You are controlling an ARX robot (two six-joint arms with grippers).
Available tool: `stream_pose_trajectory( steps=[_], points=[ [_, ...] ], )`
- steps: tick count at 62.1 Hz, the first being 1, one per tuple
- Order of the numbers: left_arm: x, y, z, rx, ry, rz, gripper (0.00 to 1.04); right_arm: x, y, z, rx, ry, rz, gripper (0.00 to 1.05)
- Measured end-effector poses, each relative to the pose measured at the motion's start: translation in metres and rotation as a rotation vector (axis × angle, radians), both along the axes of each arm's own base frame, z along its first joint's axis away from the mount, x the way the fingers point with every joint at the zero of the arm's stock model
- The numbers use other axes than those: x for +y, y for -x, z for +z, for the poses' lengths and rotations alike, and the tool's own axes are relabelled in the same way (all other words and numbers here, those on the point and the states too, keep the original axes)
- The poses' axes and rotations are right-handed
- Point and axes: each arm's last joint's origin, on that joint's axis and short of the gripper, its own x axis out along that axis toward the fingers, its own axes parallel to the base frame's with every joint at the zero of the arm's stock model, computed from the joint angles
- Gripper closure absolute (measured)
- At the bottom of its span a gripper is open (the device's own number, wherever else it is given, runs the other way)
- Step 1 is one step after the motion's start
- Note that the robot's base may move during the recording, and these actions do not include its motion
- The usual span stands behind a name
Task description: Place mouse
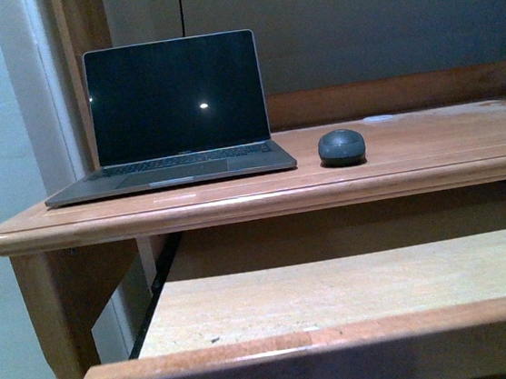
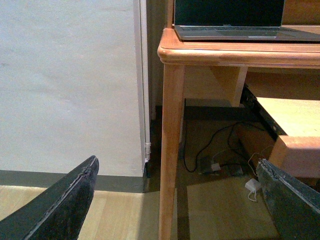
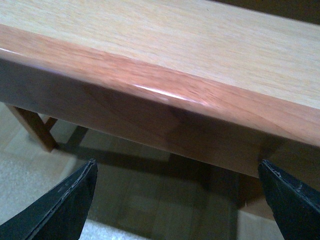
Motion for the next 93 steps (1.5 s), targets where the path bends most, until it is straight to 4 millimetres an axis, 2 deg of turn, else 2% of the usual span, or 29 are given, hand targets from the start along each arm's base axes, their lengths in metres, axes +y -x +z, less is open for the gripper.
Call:
stream_pose_trajectory(
  steps=[20, 28, 35, 42, 55, 60, 64, 69, 71, 80, 88, 93],
  points=[
    [0.0, 0.0, 0.0, 0.0, 0.0, 0.0, 0.08, 0.064, -0.093, 0.011, -0.028, 0.014, -0.092, 0.07],
    [0.0, 0.0, 0.0, 0.0, 0.0, 0.0, 0.08, 0.088, -0.125, 0.016, -0.036, 0.017, -0.114, 0.07],
    [0.0, 0.0, 0.0, 0.0, 0.0, 0.0, 0.08, 0.101, -0.146, 0.02, -0.043, 0.007, -0.14, 0.07],
    [0.0, 0.0, 0.0, 0.0, 0.0, 0.0, 0.08, 0.108, -0.155, 0.022, -0.045, -0.004, -0.183, 0.07],
    [0.0, 0.0, 0.0, 0.0, 0.0, 0.0, 0.08, 0.103, -0.15, 0.027, -0.023, -0.056, -0.17, 0.07],
    [0.0, 0.0, 0.0, 0.0, 0.0, 0.0, 0.08, 0.092, -0.134, 0.034, -0.016, -0.091, -0.178, 0.07],
    [0.0, 0.0, 0.0, 0.0, 0.0, 0.0, 0.08, 0.078, -0.111, 0.044, -0.019, -0.133, -0.202, 0.07],
    [0.0, 0.0, 0.0, 0.0, 0.0, 0.0, 0.08, 0.049, -0.056, 0.062, -0.058, -0.193, -0.24, 0.07],
    [0.0, 0.0, 0.0, 0.0, 0.0, 0.0, 0.08, 0.036, -0.026, 0.067, -0.065, -0.209, -0.256, 0.07],
    [0.0, 0.0, 0.0, 0.0, 0.0, 0.0, 0.08, 0.005, 0.052, 0.071, -0.079, -0.243, -0.28, 0.07],
    [0.0, 0.0, 0.0, 0.0, 0.0, 0.0, 0.08, -0.013, 0.107, 0.067, -0.108, -0.289, -0.297, 0.07],
    [0.0, 0.0, 0.0, 0.0, 0.0, 0.0, 0.08, -0.019, 0.123, 0.065, -0.17, -0.353, -0.305, 0.07]
  ],
)
